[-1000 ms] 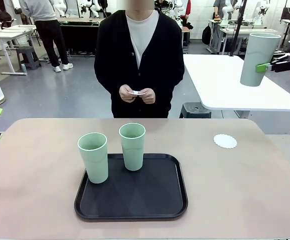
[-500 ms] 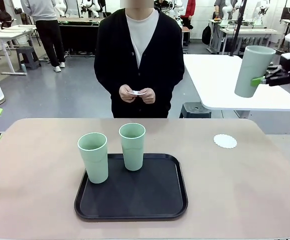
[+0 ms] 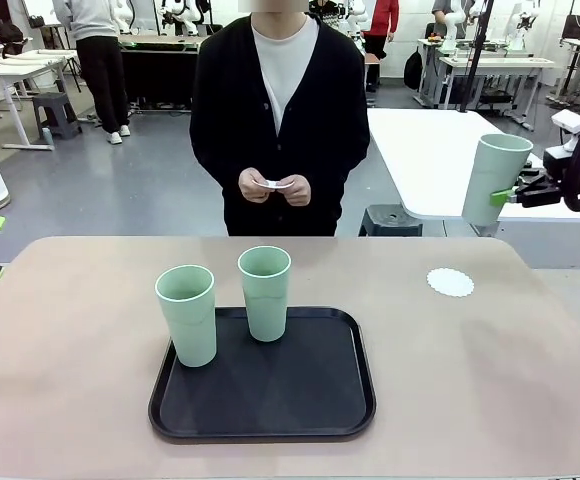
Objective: Place coasters on the table and set cups on them.
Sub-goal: Pick up one Reusable plastic cup and place it on a coaster set by the human.
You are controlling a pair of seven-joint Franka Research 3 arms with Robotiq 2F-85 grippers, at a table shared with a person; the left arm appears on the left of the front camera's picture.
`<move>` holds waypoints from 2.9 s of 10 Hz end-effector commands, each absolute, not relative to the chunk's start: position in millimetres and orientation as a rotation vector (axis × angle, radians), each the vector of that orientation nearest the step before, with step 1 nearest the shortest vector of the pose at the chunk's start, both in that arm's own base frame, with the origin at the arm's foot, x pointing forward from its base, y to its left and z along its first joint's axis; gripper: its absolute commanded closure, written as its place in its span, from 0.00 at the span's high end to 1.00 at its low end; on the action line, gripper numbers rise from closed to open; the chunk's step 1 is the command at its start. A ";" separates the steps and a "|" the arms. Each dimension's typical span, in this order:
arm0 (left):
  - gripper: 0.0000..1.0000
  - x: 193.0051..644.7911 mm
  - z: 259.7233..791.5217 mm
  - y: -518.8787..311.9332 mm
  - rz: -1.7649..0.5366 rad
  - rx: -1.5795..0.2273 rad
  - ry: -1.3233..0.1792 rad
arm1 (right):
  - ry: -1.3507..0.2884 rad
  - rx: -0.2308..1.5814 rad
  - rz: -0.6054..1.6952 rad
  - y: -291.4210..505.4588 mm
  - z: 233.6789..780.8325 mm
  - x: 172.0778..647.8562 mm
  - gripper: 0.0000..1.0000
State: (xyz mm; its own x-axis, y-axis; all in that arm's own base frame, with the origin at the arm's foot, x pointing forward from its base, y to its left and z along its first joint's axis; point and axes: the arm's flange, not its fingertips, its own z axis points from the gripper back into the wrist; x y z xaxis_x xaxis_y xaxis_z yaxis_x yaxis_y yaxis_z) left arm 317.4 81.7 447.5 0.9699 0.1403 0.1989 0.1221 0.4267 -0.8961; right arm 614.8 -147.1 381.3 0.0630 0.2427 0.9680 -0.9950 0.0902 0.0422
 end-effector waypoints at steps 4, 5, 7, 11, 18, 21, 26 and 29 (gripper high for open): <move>1.00 316.7 447.7 83.3 0.010 -1.143 -0.267 | -0.936 1.027 1.243 -141.1 339.0 617.4 0.82; 1.00 316.7 447.7 83.3 0.010 -1.143 -0.267 | -0.916 1.034 1.249 -139.5 329.5 613.3 0.82; 1.00 316.7 447.7 83.3 0.010 -1.143 -0.267 | -0.891 1.015 1.240 -137.6 308.7 611.2 0.82; 1.00 316.7 447.7 83.3 0.010 -1.143 -0.267 | -0.888 1.044 1.226 -129.7 287.3 604.8 0.82; 1.00 316.7 447.7 83.3 0.010 -1.143 -0.267 | -0.870 1.052 1.211 -132.4 286.2 608.4 0.82; 1.00 316.7 447.7 83.3 0.010 -1.143 -0.267 | -0.882 1.053 1.242 -125.7 282.0 608.4 0.82; 1.00 316.7 447.7 83.3 0.010 -1.143 -0.267 | -0.950 1.091 1.308 -115.7 258.2 611.2 0.82; 1.00 316.7 447.7 83.3 0.010 -1.143 -0.267 | -0.951 1.095 1.306 -117.5 255.1 609.5 0.82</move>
